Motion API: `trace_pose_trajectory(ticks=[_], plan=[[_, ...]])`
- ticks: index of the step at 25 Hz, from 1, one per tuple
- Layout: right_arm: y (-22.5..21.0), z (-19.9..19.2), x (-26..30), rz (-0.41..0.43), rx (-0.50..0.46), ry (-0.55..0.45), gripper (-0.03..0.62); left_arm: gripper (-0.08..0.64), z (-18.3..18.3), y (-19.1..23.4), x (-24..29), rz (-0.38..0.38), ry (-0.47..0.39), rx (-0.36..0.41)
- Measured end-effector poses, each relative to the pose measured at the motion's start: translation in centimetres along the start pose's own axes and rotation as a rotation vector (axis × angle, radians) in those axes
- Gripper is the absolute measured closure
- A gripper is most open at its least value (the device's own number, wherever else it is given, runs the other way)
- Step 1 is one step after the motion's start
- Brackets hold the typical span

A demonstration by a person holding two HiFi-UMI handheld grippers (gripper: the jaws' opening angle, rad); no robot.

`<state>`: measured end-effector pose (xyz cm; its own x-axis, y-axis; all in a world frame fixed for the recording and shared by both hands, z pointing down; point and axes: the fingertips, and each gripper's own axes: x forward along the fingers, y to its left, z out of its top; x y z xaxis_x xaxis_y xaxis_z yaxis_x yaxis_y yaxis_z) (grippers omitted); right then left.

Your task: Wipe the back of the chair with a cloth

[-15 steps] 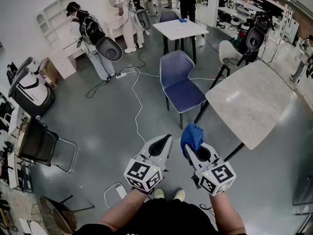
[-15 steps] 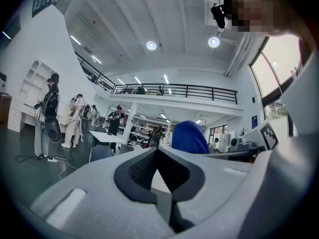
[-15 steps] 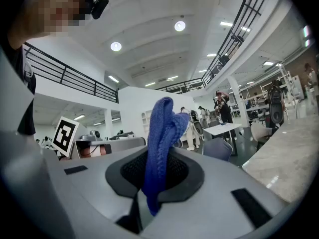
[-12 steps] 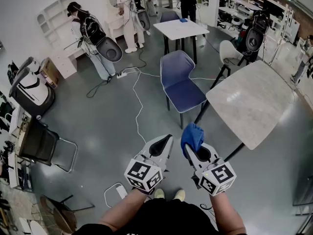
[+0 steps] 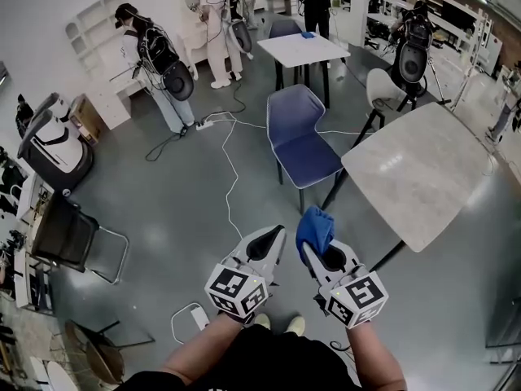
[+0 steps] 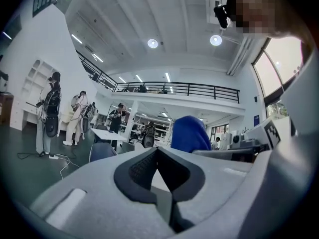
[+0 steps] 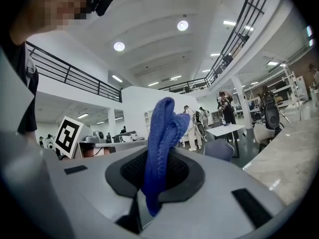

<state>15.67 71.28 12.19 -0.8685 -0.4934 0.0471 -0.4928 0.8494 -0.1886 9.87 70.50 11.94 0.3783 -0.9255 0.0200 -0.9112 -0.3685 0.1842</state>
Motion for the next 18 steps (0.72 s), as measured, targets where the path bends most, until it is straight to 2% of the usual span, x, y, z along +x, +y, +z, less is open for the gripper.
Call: trace_pose_trajectory(ticks=[3,10,18], plan=[[-0.7,0.1,0.3,-0.008,-0.026,-0.014,0.532,0.552,-0.2,0.7,0.1,0.025,0.005,0.002],[-4.2,-0.7,1.5,-0.063,-0.01,-0.01,0.532,0.552,-0.7,2.5,2.4,0.056,0.017,0.003],[-9.2,-0.8,7.9,-0.102,-0.019,0.032,0.532,0.552,-1.0,8.2,8.2,0.054,0.021,-0.017]])
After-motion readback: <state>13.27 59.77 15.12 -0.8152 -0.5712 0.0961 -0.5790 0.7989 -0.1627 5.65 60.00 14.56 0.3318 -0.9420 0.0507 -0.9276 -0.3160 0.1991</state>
